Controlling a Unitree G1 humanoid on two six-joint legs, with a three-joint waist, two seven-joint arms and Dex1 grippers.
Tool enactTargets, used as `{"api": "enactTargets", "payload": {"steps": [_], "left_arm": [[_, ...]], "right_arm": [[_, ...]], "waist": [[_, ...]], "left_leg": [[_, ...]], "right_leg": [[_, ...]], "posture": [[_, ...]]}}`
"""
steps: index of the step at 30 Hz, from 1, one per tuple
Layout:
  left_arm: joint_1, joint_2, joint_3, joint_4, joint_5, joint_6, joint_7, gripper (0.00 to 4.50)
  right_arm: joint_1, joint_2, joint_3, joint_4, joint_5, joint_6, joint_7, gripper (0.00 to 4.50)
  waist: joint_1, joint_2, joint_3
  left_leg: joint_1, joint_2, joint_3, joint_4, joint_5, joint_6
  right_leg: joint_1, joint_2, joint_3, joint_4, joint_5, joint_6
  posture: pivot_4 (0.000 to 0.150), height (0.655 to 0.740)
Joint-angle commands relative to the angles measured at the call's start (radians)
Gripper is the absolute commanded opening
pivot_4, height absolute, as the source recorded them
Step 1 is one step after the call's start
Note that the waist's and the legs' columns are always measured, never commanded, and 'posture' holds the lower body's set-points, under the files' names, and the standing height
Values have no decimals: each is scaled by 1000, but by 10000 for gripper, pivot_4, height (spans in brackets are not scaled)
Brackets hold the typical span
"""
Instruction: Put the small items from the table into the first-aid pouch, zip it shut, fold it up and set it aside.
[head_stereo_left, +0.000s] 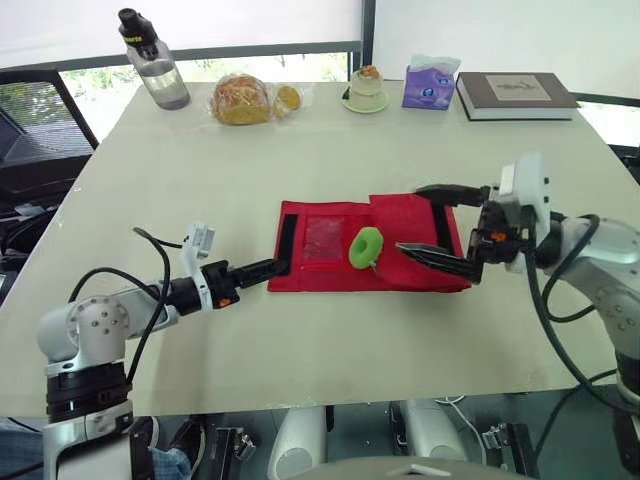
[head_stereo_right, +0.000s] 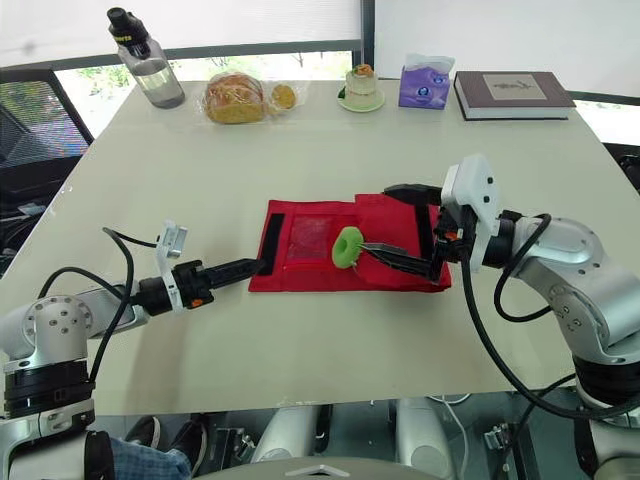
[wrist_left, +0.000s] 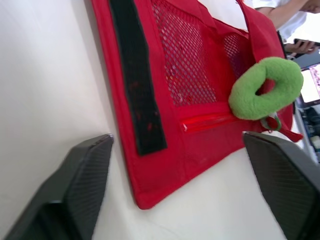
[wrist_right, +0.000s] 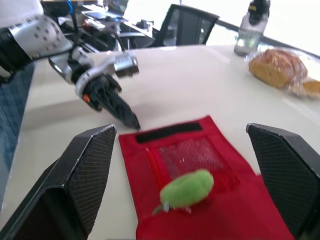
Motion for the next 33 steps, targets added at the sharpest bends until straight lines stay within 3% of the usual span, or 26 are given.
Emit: {"api": "enactTargets", "payload": {"steps": [1,4,7,8,17,26,29,33], "left_arm": [[0,0,8,7,-25,9,-17,26302],[10,0,12,-2,-37,8,-32,15735],[16,-1,16,-5,-40,2,-34,1803],[20,1,17,-5,-39,-2,-34,631],[75,40,36,4,-10,-66,-55,631],[77,199,20,70,97,-293,-244,631],[12,242,-4,96,108,-315,-298,0],[-73,281,-54,102,112,-326,-382,0]], "right_arm": [[-30,1,-19,-28,31,12,-26,45000],[-50,2,-10,-22,36,21,-36,45000],[-57,-1,-4,-19,36,23,-39,45000],[-59,-1,-3,-19,36,24,-39,45000],[-52,1,-11,-10,59,44,-42,45000],[23,-92,18,80,7,58,27,45000],[-2,-84,81,138,-84,2,46,36567],[-62,-42,175,241,-206,-81,52,18274]], "waist": [[0,-1,0],[-1,-1,0],[-1,-1,0],[-1,-1,0],[-3,-1,0],[-1,-1,0],[-1,-1,0],[-4,-1,0]], "left_leg": [[0,0,0,0,0,0],[0,0,0,0,0,0],[0,0,0,0,0,0],[0,0,0,0,0,0],[0,1,0,0,0,0],[0,1,1,0,0,0],[0,0,1,0,0,0],[0,0,2,0,0,0]], "right_leg": [[0,0,0,0,0,0],[0,0,0,0,0,0],[0,0,0,0,0,0],[0,0,0,0,0,0],[0,0,0,0,0,-1],[0,-1,0,0,-2,-4],[-1,-1,0,-1,-2,-4],[-1,-1,0,-1,-1,-2]], "posture": [[1500,7332],[1500,7332],[1500,7332],[1500,7332],[1500,7332],[1500,7332],[1500,7332],[1500,7332]]}}
